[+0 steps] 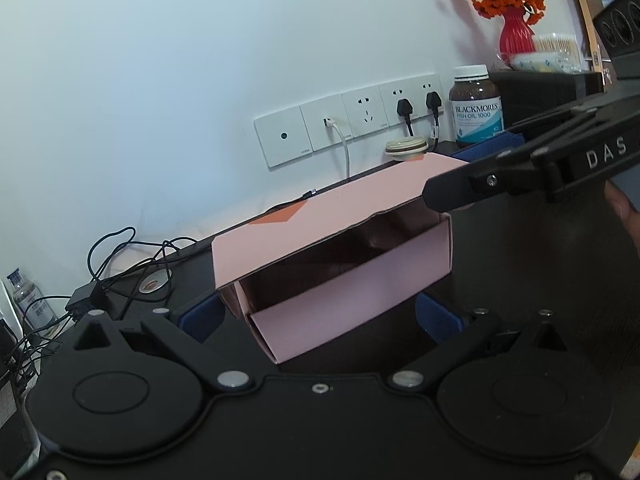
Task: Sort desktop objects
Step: 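Hold the pink box lid raised open with the right gripper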
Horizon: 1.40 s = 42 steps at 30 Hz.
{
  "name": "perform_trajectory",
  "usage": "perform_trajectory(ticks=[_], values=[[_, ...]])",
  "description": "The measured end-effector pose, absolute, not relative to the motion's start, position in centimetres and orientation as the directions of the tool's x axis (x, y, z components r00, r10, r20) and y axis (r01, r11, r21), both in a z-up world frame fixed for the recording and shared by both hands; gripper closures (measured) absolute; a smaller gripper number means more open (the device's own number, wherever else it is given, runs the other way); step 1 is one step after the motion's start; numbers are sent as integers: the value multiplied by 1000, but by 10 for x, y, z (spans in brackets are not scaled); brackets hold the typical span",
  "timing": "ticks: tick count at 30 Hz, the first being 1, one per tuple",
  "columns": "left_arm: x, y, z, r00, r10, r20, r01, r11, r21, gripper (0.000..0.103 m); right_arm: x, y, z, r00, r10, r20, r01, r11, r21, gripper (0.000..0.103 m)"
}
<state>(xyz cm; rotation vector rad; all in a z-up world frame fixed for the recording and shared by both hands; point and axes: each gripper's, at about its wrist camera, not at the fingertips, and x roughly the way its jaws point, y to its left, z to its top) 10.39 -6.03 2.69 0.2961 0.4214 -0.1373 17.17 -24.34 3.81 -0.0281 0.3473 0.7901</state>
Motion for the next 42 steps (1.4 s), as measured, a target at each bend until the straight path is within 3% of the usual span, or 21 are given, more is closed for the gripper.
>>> perform_trajectory(ticks=[18,27,34,42], values=[[90,-63,16,893,-56,-447,182,952,245,0,168,-239,38,649,669,-362,-658,733,174,35],[91,-47,30,867,-133,-480,230,961,150,0,176,-242,48,624,669,-404,-597,742,307,35],[91,-39,23,849,-168,-501,271,952,139,0,149,-219,39,678,604,-418,-678,734,-38,33],[88,-33,22,847,-206,-491,273,959,69,0,111,-191,28,741,557,-374,-663,519,-540,16]])
